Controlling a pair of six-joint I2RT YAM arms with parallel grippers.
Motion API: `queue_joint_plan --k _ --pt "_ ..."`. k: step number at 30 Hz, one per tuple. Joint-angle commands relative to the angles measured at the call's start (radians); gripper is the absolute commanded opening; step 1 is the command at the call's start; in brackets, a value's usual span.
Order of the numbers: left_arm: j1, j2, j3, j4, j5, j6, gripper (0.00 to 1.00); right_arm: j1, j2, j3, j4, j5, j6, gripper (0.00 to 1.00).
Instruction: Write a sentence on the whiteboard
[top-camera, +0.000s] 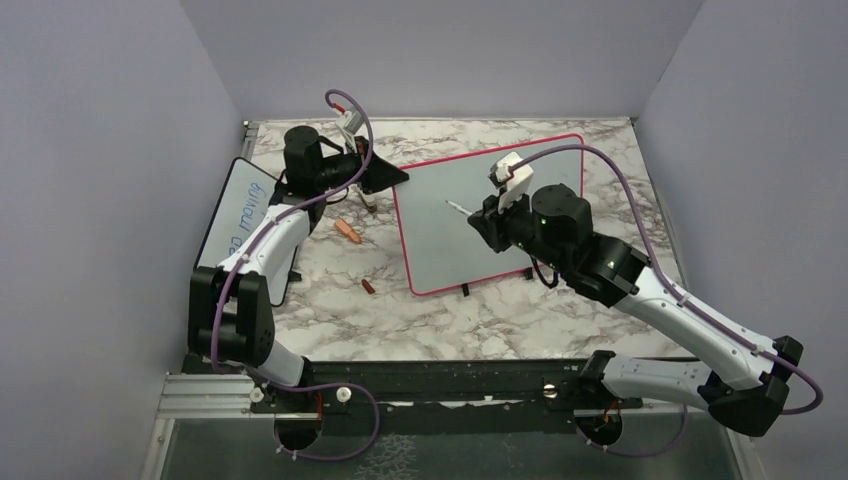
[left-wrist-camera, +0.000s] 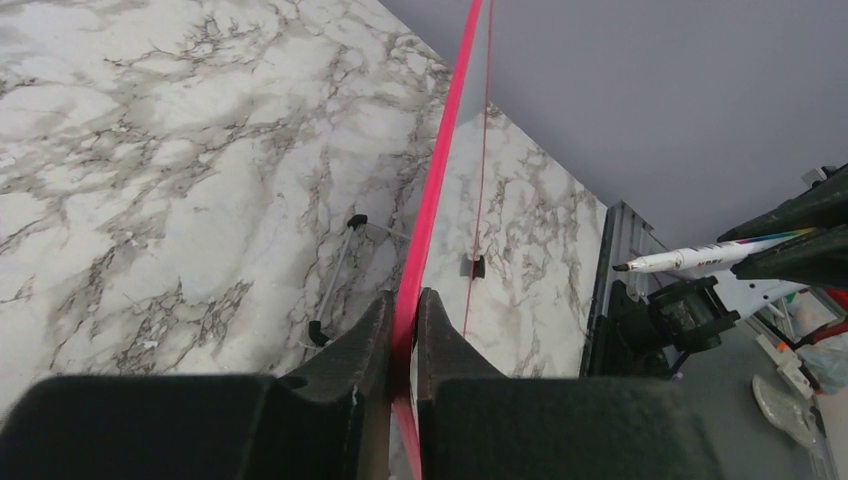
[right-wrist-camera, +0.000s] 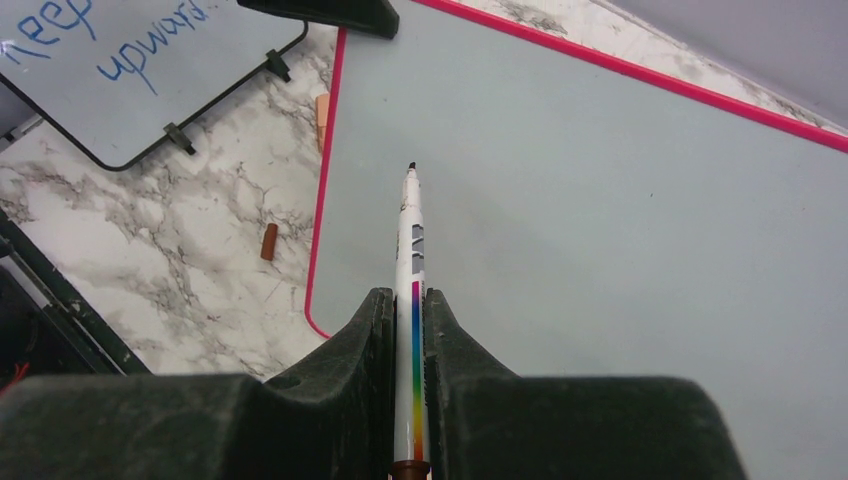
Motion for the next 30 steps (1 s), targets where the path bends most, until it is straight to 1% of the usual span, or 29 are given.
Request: queue_joint_plan --k 1,3,4,7,12,20,30 --pt "0.003 -0.053 -0.048 0.037 0.032 0.025 0.04 0.031 0.014 -0.004 0.06 -0.005 -0.039 0.01" --pt "0.003 -0.076 -0.074 0.038 0.022 0.034 0.0 0.064 0.017 -0.007 0.08 0.047 -0.045 0.01" --pt "0.003 -0.086 -0.088 0.038 0.016 0.037 0.0 0.084 0.02 -0.007 0.089 0.074 -0.075 0.0" --pt "0.003 -0.118 -0.134 0.039 0.008 0.056 0.0 0.133 0.037 -0.004 0.103 0.136 -0.099 0.01" --pt "0.003 -0.169 -0.195 0.039 -0.024 0.077 0.0 0.169 0.047 -0.02 0.132 0.204 -0.111 0.0" --pt "0.001 -0.202 -0.242 0.04 -0.089 0.079 0.0 0.194 0.072 -0.024 0.147 0.258 -0.108 0.01" --pt "0.003 -0.181 -0.233 0.038 -0.069 0.089 0.0 0.236 0.13 -0.005 0.167 0.315 -0.122 0.0"
